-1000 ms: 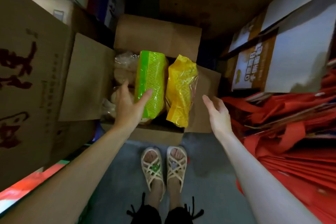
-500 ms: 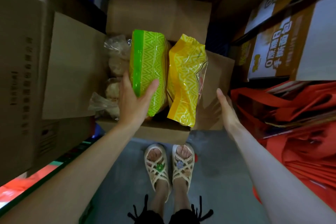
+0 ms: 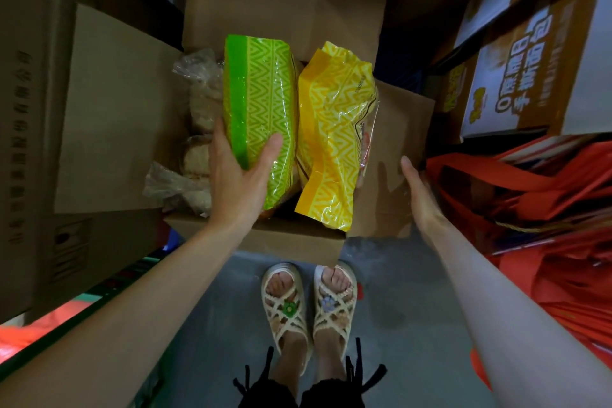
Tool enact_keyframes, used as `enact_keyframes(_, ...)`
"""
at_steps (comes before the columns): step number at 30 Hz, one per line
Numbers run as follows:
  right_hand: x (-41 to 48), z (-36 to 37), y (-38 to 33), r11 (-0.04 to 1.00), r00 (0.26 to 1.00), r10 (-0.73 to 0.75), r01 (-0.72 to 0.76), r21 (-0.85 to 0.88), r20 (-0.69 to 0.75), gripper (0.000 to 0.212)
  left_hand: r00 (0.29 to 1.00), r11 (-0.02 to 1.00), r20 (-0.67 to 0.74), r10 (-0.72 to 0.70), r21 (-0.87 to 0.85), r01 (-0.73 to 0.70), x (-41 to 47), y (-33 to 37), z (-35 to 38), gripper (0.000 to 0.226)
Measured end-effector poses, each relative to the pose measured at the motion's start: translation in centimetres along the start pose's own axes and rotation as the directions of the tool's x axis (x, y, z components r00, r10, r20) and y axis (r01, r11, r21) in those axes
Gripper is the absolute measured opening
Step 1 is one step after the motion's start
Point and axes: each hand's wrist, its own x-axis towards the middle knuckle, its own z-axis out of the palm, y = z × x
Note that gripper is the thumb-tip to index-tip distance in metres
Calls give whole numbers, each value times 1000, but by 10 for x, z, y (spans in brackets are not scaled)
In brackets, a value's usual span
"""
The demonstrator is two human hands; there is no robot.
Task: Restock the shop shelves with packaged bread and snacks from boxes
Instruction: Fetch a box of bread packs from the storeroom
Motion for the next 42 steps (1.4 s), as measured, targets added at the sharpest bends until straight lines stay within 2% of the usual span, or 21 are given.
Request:
enact_keyframes(8,-2,1,2,999,999,33,-33,-26,-12,138,1000,1000,-31,-5,1,5,2,-2,1,106)
enact_keyframes(9,-5,0,2,999,999,36,-36,-28,-23,137,999,1000,-30,-10,6,11,1,0,0,106)
enact_keyframes(13,-26,-5,-2,998,998,0,-4,-58,-67,107,999,998,-28,-34,57,35,-5,12,-6,92)
enact_keyframes(17,-57,-11,-18,992,991,-39,22,-125,-131,123,998,995,-7,-65,72,65,-15,24,-17,92)
enact_keyframes(21,-85,-17,-41,974,971,-102,55,-219,-214,93,994,993,0,-109,56,109,-25,29,-36,95)
enact_keyframes(25,-117,6,-72,946,980,-182,151,-288,-82,94,989,988,-34,-144,51,146,-34,28,-63,95)
enact_keyframes(28,-131,32,-86,947,976,-216,202,-251,-27,99,985,984,-89,-150,84,158,-34,21,-88,89)
enact_keyframes(36,-149,74,-89,973,975,-210,216,-78,77,131,957,964,-201,-211,118,237,-18,-5,-134,87)
enact_keyframes(42,-147,91,-85,970,977,-197,207,-129,83,136,961,966,-222,-163,163,201,-1,-4,-142,87)
